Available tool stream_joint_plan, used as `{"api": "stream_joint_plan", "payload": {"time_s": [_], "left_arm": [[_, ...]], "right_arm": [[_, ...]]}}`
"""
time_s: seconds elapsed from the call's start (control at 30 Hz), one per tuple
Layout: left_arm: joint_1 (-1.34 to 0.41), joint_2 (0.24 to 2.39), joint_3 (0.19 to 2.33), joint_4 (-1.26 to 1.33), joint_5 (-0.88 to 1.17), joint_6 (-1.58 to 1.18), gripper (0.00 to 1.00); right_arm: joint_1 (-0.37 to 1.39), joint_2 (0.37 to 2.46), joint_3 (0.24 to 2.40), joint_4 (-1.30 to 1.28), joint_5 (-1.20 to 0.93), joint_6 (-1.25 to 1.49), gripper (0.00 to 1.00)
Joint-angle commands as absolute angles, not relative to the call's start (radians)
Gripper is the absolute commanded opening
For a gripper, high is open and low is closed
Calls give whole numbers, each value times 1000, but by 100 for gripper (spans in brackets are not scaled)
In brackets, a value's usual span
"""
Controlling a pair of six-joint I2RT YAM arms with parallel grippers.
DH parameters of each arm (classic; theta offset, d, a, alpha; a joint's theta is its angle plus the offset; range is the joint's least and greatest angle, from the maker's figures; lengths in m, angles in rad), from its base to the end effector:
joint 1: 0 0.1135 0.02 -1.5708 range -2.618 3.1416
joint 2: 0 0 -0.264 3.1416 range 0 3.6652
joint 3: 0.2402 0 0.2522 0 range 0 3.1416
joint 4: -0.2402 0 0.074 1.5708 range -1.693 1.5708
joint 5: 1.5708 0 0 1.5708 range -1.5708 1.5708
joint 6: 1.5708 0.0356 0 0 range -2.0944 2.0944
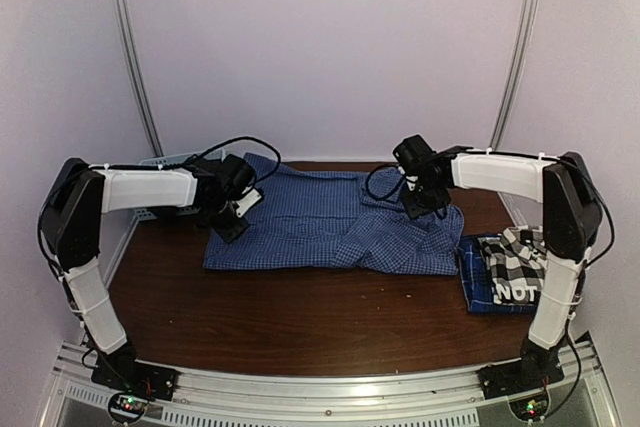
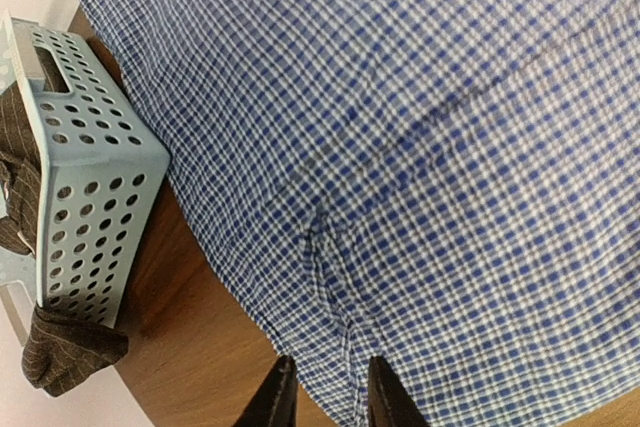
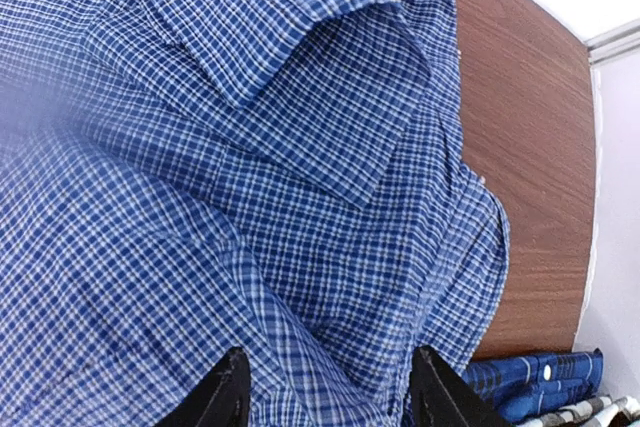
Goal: Fold and stack the long sleeve shirts
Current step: Fold the flattened shirt at the center of the board, then adjust the 1/3-folded shirt at the center of the board.
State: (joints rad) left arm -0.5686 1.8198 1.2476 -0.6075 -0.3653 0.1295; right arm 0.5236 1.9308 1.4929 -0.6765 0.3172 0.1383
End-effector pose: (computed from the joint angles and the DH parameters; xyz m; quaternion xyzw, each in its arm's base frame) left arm 0.3139 -0.1855 0.1880 0.2967 0.9185 0.1323 0.2253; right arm 0.3587 0.1943 0.2143 -0.1491 0.9509 -0.0729 0.2613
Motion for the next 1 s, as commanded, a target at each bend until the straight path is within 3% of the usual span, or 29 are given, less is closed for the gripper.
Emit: {"api": "stream_joint_plan", "payload": {"time_s": [0.0,0.2,0.43,0.97], "left_arm": [[-557,1834,1262,-478,-251,-36,27],[-545,1878,1243,-429,-177,-128,30],[-477,1881,1212,-388,-95,-169,42],[-349,1916,1206,-316,66,-166,38]], "right_arm": [[519,1761,1377,-630,292,181,57],[520,1655,1196,-504,174,209,56],[519,1664,1113,-452,122,224,53],[522,1661,1081,-436,78,219,49]]}}
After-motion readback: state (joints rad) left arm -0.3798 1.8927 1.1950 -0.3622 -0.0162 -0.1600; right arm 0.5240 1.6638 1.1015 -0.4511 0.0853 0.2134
